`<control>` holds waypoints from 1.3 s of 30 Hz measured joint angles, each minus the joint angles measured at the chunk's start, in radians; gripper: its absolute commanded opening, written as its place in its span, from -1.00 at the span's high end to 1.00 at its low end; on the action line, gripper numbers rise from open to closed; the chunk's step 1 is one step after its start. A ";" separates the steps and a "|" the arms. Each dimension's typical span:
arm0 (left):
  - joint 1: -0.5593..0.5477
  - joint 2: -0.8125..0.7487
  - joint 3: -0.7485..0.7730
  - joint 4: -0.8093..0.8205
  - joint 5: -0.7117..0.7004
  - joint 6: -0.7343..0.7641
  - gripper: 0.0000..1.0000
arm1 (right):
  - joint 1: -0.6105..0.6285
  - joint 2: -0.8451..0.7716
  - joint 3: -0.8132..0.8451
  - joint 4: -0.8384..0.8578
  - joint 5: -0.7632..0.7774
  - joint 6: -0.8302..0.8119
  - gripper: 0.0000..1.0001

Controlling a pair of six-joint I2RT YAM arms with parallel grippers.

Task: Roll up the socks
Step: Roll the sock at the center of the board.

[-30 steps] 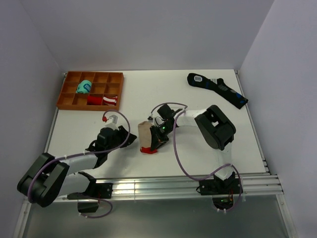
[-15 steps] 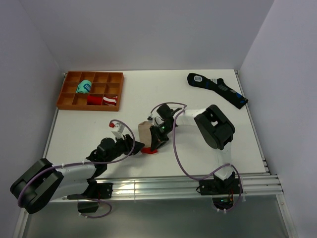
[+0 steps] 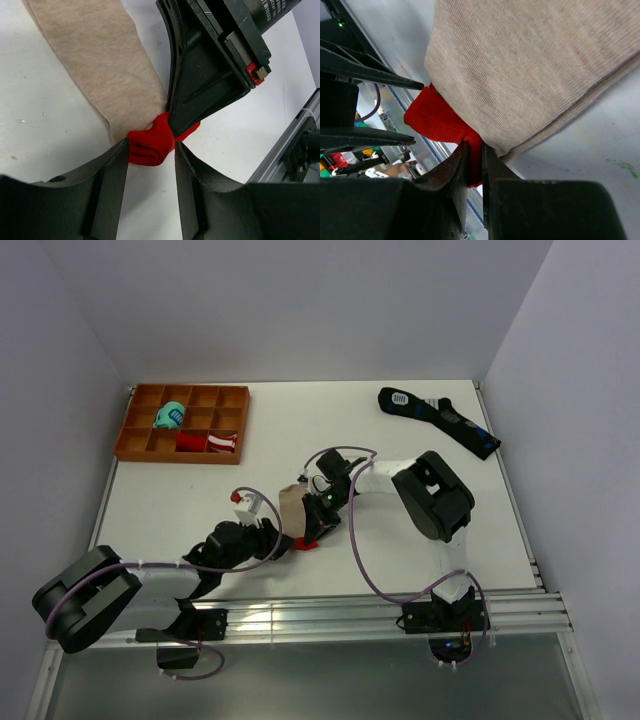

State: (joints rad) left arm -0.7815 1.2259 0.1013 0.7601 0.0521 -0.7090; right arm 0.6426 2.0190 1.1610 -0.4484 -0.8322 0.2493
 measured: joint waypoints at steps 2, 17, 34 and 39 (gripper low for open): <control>-0.006 0.000 0.000 0.001 -0.006 0.003 0.05 | 0.000 0.000 0.000 0.000 0.000 -0.001 0.99; -0.019 0.044 0.019 0.011 -0.025 0.019 0.05 | 0.000 0.003 0.005 -0.006 -0.001 -0.004 1.00; -0.023 0.082 0.068 -0.029 -0.055 0.006 0.81 | 0.000 0.004 0.006 -0.006 -0.001 -0.003 1.00; -0.024 0.102 0.089 -0.048 -0.069 -0.011 0.99 | 0.000 0.003 0.002 0.001 -0.003 0.006 1.00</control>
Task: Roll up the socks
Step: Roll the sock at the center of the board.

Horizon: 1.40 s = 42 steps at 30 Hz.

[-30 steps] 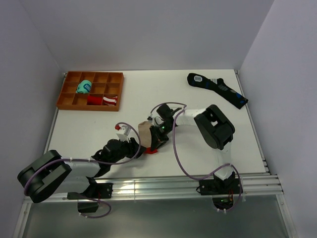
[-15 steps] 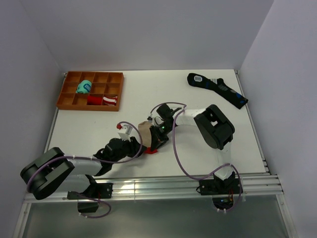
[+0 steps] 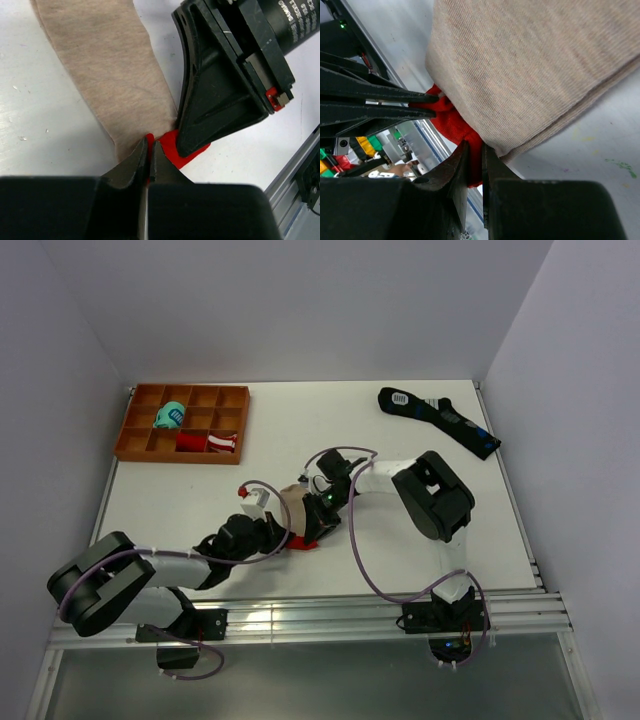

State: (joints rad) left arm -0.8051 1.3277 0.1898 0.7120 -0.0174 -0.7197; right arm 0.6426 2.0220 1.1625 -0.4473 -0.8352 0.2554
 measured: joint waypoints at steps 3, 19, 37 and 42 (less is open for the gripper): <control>0.000 0.013 0.009 -0.009 -0.010 -0.012 0.99 | 0.000 -0.007 -0.011 0.016 -0.001 0.010 0.98; 0.000 0.062 0.042 -0.041 -0.045 -0.095 0.99 | 0.000 -0.048 -0.052 0.066 0.039 0.040 0.69; 0.033 0.061 0.036 -0.058 -0.021 -0.158 0.99 | 0.001 -0.212 -0.221 0.359 0.163 0.078 0.34; 0.048 0.049 0.026 -0.062 -0.008 -0.159 0.99 | 0.000 -0.233 -0.233 0.434 0.198 0.093 0.31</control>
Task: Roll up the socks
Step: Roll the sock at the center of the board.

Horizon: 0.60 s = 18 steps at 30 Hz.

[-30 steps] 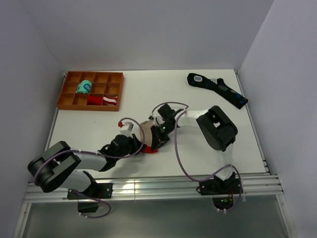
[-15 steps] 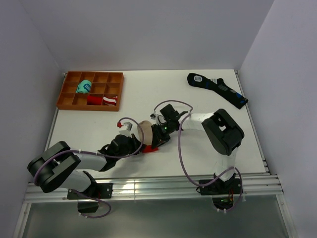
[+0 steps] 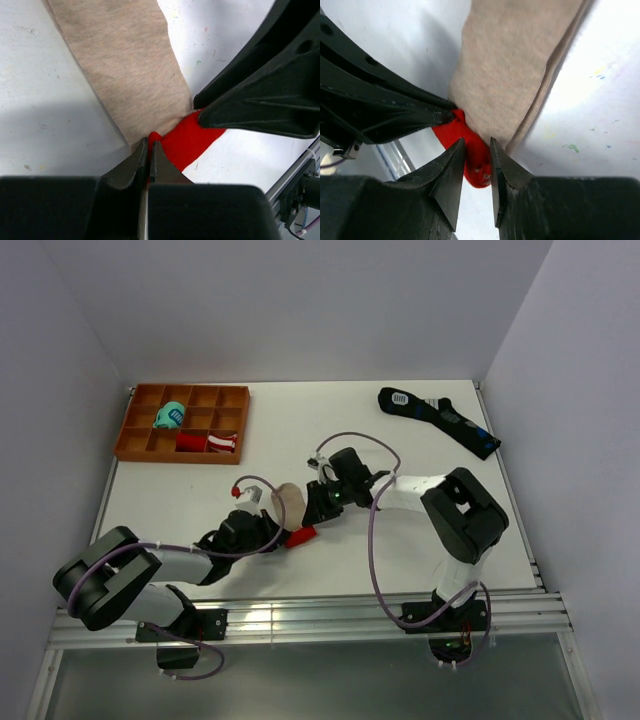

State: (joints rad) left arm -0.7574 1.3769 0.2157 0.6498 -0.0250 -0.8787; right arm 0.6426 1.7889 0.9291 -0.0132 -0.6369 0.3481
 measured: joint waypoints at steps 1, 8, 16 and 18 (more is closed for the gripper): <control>0.003 0.000 0.000 -0.001 0.003 0.000 0.99 | -0.001 -0.013 -0.010 0.016 0.013 0.001 0.31; 0.022 -0.001 0.001 -0.012 0.032 -0.003 0.99 | -0.008 -0.142 -0.103 0.151 0.069 0.005 0.24; 0.079 0.009 0.032 -0.071 0.127 -0.008 0.99 | -0.008 -0.294 -0.339 0.410 0.076 0.013 0.18; 0.098 0.023 0.054 -0.095 0.160 -0.008 0.99 | -0.002 -0.333 -0.388 0.459 0.082 0.010 0.16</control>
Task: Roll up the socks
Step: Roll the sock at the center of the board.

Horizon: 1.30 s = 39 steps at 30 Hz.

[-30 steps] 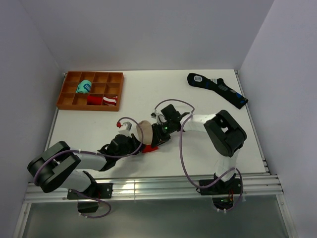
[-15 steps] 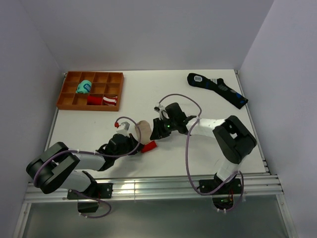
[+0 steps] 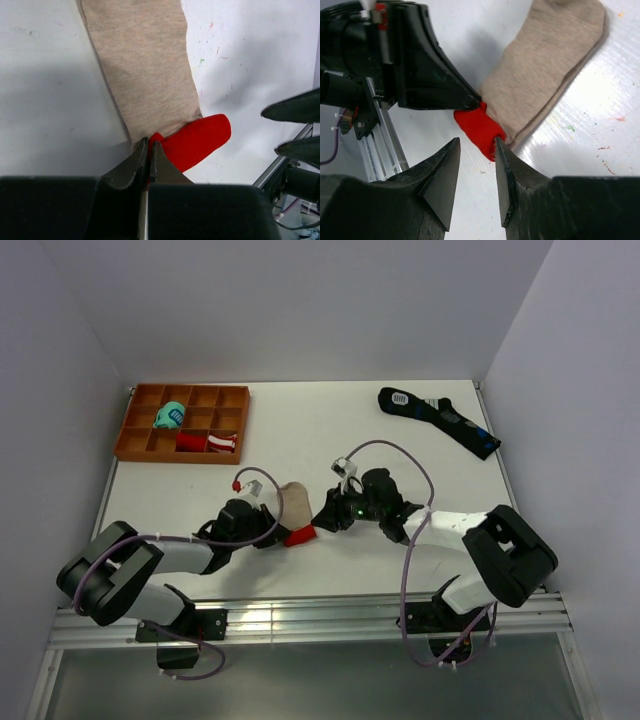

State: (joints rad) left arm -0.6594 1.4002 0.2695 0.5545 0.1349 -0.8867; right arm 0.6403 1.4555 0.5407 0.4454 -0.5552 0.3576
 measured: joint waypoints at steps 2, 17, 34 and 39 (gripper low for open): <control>0.012 0.016 0.021 -0.017 0.023 0.000 0.99 | 0.006 -0.027 -0.033 0.046 0.013 -0.008 0.16; 0.041 0.076 0.161 -0.207 0.107 0.010 0.99 | 0.181 -0.042 -0.049 0.078 0.216 -0.132 0.15; 0.082 0.139 0.336 -0.488 0.186 0.068 0.99 | 0.286 0.020 0.010 -0.074 0.440 -0.246 0.12; 0.109 0.159 0.354 -0.512 0.238 0.082 0.99 | 0.312 0.034 0.017 -0.087 0.477 -0.262 0.07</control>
State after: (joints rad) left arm -0.5499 1.5597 0.6231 0.0422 0.3733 -0.8051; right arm 0.9527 1.4895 0.5579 0.3580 -0.0780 0.0952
